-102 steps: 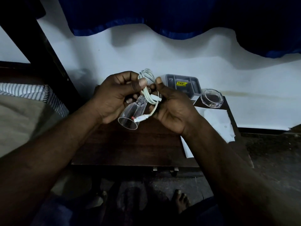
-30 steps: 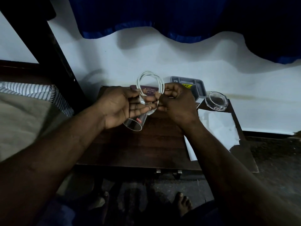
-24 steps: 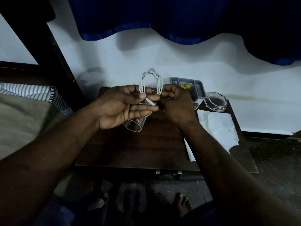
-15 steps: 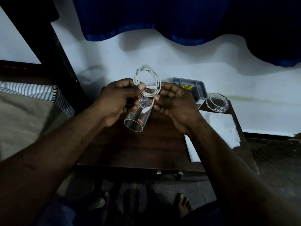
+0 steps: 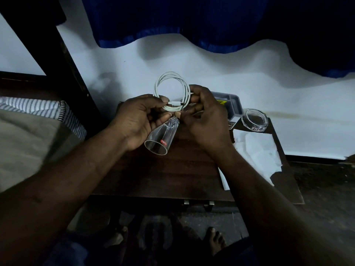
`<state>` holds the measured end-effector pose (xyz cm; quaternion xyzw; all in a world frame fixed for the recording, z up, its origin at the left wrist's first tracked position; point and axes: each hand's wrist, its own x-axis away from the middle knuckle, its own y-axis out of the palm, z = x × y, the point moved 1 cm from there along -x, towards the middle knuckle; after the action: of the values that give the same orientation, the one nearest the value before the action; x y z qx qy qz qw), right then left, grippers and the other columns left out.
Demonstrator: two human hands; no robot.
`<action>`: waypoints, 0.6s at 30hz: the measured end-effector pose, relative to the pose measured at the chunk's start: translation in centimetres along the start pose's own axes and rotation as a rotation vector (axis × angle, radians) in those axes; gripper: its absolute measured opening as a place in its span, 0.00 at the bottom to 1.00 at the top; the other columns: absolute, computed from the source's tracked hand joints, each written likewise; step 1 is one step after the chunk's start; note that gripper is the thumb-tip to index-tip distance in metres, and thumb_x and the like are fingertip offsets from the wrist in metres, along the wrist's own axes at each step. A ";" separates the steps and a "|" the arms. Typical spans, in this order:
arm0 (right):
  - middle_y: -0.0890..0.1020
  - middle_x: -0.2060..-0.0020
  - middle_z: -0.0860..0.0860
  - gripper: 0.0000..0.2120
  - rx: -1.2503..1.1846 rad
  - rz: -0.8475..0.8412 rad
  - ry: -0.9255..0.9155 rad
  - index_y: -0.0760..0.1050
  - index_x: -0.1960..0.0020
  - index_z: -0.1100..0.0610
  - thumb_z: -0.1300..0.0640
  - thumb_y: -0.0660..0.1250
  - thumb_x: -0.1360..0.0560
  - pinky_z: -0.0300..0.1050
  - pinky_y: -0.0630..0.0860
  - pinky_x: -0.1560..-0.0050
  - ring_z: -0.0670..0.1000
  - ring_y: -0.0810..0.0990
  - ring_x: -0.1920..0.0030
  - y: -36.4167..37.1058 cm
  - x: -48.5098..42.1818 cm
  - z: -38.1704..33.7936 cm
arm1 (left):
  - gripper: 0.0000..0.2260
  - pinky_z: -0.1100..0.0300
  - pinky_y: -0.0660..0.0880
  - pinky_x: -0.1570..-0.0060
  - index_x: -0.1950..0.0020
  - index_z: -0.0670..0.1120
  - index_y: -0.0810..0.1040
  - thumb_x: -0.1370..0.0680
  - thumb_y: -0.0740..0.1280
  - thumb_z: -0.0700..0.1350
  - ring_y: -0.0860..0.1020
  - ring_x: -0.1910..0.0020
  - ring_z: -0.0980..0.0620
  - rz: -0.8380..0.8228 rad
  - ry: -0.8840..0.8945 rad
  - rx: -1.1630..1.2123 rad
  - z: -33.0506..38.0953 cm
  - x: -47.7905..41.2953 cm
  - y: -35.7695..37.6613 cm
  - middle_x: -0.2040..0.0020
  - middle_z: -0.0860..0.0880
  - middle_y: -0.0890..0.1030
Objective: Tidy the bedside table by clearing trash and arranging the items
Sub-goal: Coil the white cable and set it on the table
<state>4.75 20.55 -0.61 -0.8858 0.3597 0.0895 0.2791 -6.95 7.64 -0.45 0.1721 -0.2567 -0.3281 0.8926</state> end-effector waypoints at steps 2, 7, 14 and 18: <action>0.86 0.52 0.44 0.25 0.107 0.042 -0.052 0.77 0.34 0.52 0.63 0.77 0.29 0.36 0.81 0.57 0.40 0.84 0.58 0.1 0.2 0.0 | 0.03 0.65 0.81 0.62 0.55 0.41 0.82 0.22 0.69 0.36 0.83 0.60 0.53 -0.009 0.003 -0.007 -0.1 0.0 0.2 0.59 0.46 0.84; 0.85 0.60 0.43 0.19 0.126 0.086 0.010 0.80 0.39 0.51 0.62 0.74 0.28 0.33 0.79 0.55 0.40 0.84 0.59 0.1 0.2 0.4 | 0.04 0.63 0.81 0.59 0.55 0.42 0.82 0.21 0.70 0.38 0.84 0.59 0.52 0.002 0.057 -0.015 -0.2 -0.1 0.0 0.57 0.48 0.85; 0.83 0.63 0.37 0.12 0.152 0.078 0.066 0.83 0.52 0.46 0.62 0.73 0.28 0.28 0.76 0.54 0.35 0.82 0.59 -0.8 -0.4 0.8 | 0.06 0.62 0.81 0.62 0.50 0.42 0.82 0.19 0.67 0.35 0.84 0.62 0.54 0.039 0.106 -0.095 -0.1 -0.4 -0.7 0.62 0.48 0.85; 0.84 0.62 0.41 0.08 0.152 0.130 0.112 0.85 0.53 0.51 0.62 0.74 0.27 0.36 0.81 0.54 0.39 0.84 0.60 -0.6 -0.4 1.2 | 0.07 0.64 0.81 0.61 0.53 0.42 0.83 0.19 0.67 0.34 0.85 0.61 0.52 0.014 0.073 -0.059 -0.3 -0.3 -0.3 0.60 0.47 0.86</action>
<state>4.93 21.78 -1.20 -0.8406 0.4371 0.0304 0.3185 -7.19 7.66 -0.96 0.1559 -0.2155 -0.3229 0.9083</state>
